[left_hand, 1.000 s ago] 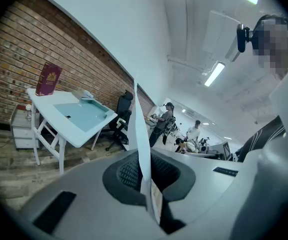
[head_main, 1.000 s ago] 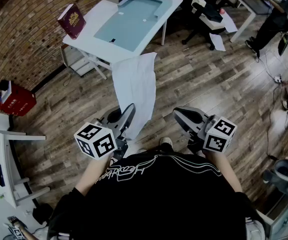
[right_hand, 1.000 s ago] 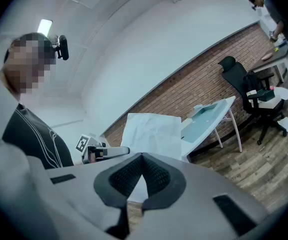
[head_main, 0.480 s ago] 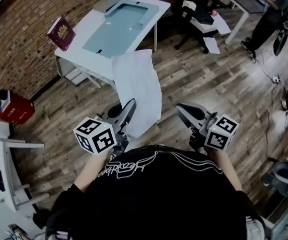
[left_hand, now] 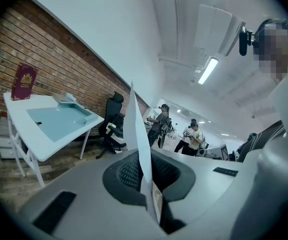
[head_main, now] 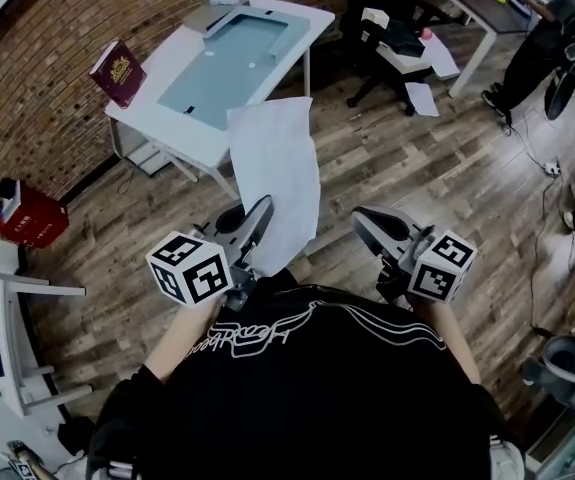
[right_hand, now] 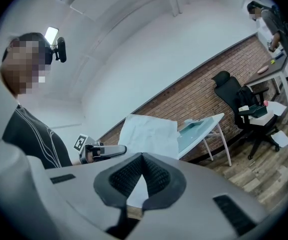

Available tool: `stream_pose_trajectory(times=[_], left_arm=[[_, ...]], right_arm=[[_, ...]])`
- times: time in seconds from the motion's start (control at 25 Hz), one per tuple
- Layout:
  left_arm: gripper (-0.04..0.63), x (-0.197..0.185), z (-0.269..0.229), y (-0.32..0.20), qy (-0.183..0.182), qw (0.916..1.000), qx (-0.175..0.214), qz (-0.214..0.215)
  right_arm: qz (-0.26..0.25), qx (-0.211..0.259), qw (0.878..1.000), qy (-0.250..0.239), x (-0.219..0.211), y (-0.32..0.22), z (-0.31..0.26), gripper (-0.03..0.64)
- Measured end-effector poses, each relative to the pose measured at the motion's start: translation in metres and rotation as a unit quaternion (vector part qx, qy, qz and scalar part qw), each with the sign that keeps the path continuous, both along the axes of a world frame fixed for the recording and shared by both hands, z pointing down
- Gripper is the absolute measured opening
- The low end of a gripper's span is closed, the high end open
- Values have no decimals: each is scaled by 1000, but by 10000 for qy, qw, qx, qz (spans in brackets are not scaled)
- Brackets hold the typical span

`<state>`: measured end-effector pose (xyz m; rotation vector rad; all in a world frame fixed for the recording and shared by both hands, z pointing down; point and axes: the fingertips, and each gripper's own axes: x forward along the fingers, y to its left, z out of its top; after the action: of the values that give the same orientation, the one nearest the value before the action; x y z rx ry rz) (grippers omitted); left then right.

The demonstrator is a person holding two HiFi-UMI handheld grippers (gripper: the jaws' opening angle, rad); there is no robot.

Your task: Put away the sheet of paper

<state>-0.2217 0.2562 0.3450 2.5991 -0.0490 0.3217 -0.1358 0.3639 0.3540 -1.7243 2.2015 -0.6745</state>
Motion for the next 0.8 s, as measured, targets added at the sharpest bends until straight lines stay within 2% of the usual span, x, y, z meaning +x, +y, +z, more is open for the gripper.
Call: stream_pose_trajectory(times=[0.4, 0.64, 0.8], left_arm=[[32, 21, 22, -63, -143, 9992, -291, -218], [32, 49, 48, -131, -334, 9972, -606, -269], [32, 71, 51, -183, -335, 9970, -640, -269]], right_arm=[[-189, -294, 9991, -237, 18, -57, 25, 2], [-205, -590, 9971, -431, 45, -122, 47, 3], [-283, -733, 9956, -509, 63, -175, 56, 3]])
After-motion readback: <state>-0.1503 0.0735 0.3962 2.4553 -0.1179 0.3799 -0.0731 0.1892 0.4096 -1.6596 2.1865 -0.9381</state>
